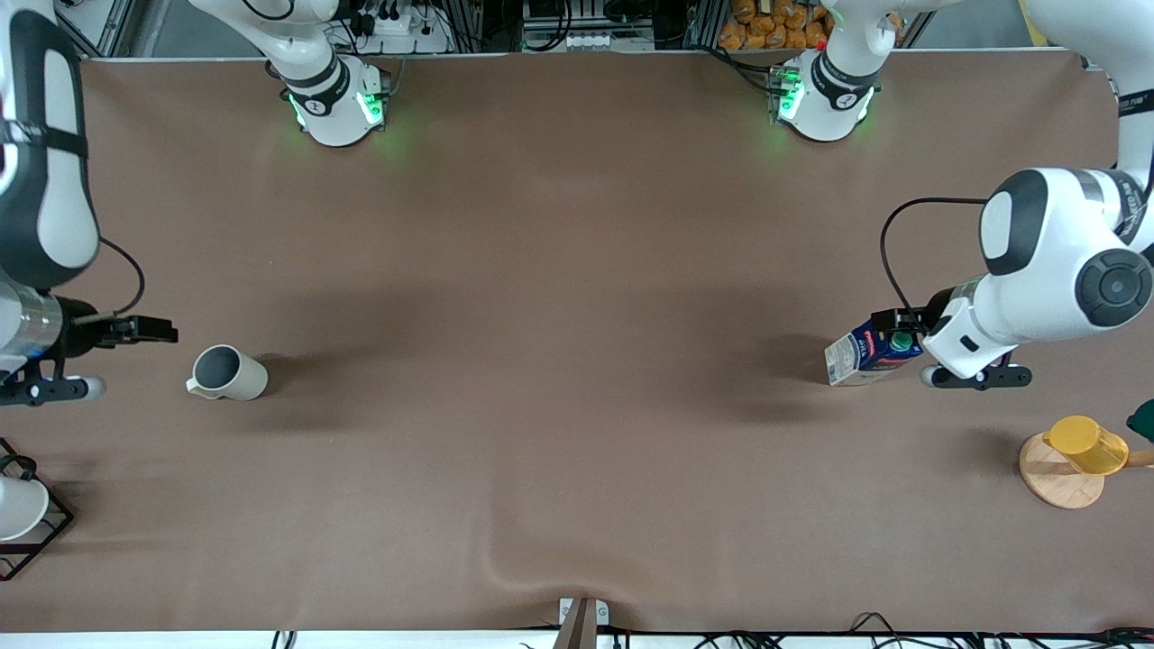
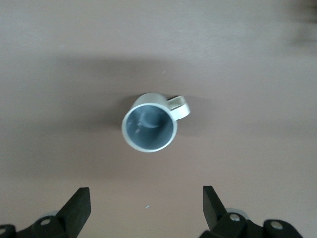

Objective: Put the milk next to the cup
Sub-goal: 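Close the left gripper on the milk carton while the right gripper grasps the mug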

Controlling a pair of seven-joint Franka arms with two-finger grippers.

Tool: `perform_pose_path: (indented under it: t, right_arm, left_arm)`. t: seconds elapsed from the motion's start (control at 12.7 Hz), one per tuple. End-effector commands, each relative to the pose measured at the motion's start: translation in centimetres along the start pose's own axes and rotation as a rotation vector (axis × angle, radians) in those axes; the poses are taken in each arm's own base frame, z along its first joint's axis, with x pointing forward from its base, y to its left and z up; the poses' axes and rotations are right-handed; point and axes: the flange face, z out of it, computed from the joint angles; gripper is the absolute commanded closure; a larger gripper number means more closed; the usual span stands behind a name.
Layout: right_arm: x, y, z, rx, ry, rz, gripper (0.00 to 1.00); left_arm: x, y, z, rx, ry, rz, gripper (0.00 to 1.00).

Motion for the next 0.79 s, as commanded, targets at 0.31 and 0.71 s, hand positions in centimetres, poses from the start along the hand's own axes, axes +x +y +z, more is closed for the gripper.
perform_pose_path:
  t: [0.31,0.71]
  right_arm:
    - [1.8,2.9,5.9,-0.01,-0.028,0.012,0.0]
    - [4.0,3.5,12.1,0.001,-0.023,0.031,0.13]
  left_arm:
    - [1.1,-0.3,1.7,-0.013,0.001,-0.023,0.0]
    - [1.6,-0.4,2.4,-0.013,-0.007,-0.026,0.14]
